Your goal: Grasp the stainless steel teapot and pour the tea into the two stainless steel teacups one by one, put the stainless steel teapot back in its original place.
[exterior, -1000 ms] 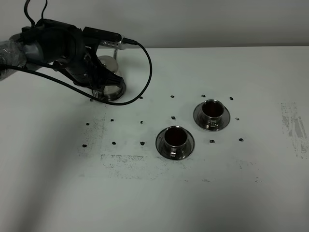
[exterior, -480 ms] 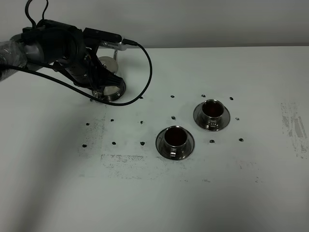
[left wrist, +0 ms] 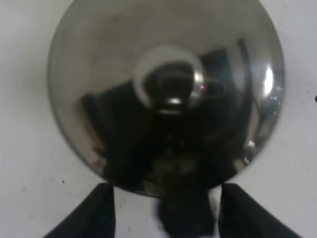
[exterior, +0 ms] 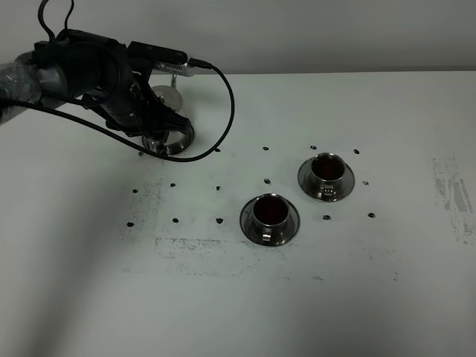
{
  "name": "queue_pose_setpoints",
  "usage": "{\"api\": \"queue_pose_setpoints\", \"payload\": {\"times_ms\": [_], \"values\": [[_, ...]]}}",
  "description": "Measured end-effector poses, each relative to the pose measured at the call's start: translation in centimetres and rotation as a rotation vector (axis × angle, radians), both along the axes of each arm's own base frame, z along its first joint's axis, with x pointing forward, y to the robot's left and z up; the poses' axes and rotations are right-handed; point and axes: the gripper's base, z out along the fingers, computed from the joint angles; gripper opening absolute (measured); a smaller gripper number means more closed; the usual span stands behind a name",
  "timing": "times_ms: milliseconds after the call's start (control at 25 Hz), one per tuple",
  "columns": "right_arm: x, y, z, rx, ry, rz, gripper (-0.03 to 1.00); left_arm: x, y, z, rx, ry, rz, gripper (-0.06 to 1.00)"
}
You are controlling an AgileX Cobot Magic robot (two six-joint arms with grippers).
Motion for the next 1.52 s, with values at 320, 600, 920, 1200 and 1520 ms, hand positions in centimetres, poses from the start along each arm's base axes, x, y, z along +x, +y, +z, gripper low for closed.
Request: {"api": "queue_pose_setpoints", "payload": {"times_ms": [320,600,920,1200,1520], "values": [[0.0,0.0,0.0,0.000,0.000,0.000,0.23,-1.0,0.2,4.0,-0.011,-0.034,-0.002,0.48],[0.0,0.0,0.0,0.000,0.000,0.000,0.23,-4.5,0.3,11.7,-0.030,-0.106,-0.025,0.48],[0.0,0.0,0.0,0.000,0.000,0.000,0.23,-13.7,3.3,15.6,-0.016,-0.149,-0.073,0.43],[0.0,0.0,0.0,0.000,0.000,0.000,0.23,-21.4,6.1,21.5,-0.052,-0.266,-0.069,0.38],[0.0,0.0,0.0,0.000,0.000,0.000,0.23,-28.4,8.6,24.0,-0.046,-0.170,-0.034,0.36]]}}
